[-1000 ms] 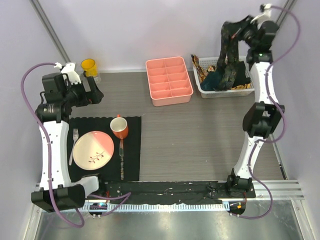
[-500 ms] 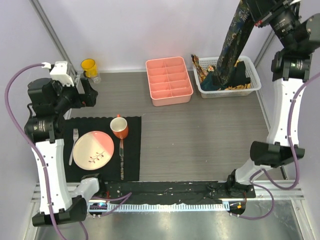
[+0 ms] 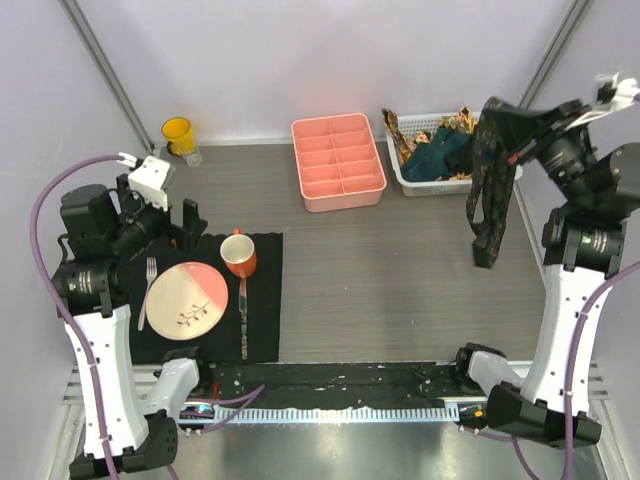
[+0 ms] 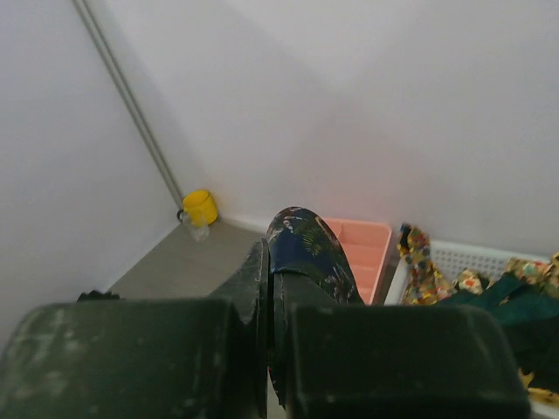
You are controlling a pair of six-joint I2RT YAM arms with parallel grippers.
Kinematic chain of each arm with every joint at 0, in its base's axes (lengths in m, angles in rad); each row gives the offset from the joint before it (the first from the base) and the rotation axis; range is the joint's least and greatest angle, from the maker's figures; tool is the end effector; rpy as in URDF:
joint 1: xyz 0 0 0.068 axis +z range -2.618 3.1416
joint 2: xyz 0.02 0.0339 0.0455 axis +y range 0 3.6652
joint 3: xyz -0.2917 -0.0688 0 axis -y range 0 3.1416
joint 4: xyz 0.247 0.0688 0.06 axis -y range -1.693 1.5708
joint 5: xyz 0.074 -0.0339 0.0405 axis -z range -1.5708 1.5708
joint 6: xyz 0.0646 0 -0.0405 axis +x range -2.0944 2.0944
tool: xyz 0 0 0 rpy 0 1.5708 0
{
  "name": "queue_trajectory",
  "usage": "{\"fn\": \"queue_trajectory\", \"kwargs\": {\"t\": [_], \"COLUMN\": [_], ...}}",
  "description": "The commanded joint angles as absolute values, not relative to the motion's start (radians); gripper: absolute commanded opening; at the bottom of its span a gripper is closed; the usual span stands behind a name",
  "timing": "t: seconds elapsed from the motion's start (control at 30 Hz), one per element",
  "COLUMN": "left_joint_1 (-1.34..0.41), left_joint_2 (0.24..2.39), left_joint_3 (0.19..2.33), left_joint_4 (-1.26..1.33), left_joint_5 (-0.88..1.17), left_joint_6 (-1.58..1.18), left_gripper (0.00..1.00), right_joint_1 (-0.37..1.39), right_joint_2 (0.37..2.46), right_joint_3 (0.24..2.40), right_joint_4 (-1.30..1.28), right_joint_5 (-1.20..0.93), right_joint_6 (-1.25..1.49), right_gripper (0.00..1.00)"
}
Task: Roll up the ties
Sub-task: Place the tie at the center of the board.
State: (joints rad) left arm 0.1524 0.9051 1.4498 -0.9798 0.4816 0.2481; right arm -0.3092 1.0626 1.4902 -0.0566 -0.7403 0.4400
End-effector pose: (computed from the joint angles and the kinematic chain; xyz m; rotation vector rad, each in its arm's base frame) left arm 0.1420 -0.0085 0.4669 0.3956 1.9197 -0.2203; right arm 0.1955 -0.0167 0.5695 -0.1861 1.3070 0.5543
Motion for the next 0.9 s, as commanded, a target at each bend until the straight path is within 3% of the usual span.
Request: {"fn": "queue_trajectory", "kwargs": {"t": [0.0,0.1,0.17,0.2,0.23,0.27,0.37,0.43,0.57,0.77,0.87], "left_joint_1": [0.153,0.153,0.155,0.153,0.153,0.153,0.152,0.150,0.124,-0.098,-0.308], "left_joint_2": [0.917,0.923,0.931,0.936,0.939,0.945,0.980,1.008,1.046,1.100,1.124], "left_joint_3": [1.414,1.399,1.394,1.397,1.400,1.405,1.445,1.480,1.502,1.500,1.471], "left_joint_4": [-1.058,-1.094,-1.127,-1.153,-1.169,-1.183,-1.241,-1.285,-1.325,-1.302,-1.174], "left_joint_5": [0.506,0.511,0.509,0.508,0.514,0.514,0.525,0.534,0.568,0.572,0.470], "left_joint_6": [0.379,0.437,0.477,0.486,0.500,0.503,0.515,0.534,0.581,0.614,0.588], "left_gripper": [1.00,1.00,1.00,1.00,1.00,1.00,1.00,1.00,1.00,0.96,0.95], "right_joint_1": [-0.229,-0.039,0.177,0.243,0.371,0.405,0.410,0.391,0.273,0.177,0.094], "right_joint_2": [1.084,1.144,1.195,1.224,1.258,1.294,1.480,1.543,1.506,1.324,1.298], "right_joint_3": [1.320,1.217,1.151,1.140,1.140,1.179,1.294,1.432,1.485,1.295,1.203], "right_joint_4": [-0.153,-0.193,-0.190,-0.183,-0.193,-0.222,-0.421,-0.656,-0.930,-1.008,-1.008], "right_joint_5": [-0.795,-0.749,-0.669,-0.651,-0.634,-0.635,-0.690,-0.680,-0.661,-0.424,-0.377], "right_joint_6": [0.377,0.379,0.382,0.377,0.373,0.365,0.283,0.102,-0.147,-0.516,-0.589], "right_gripper": [0.01,0.01,0.01,0.07,0.22,0.49,0.78,0.81,0.84,0.84,0.84]}}
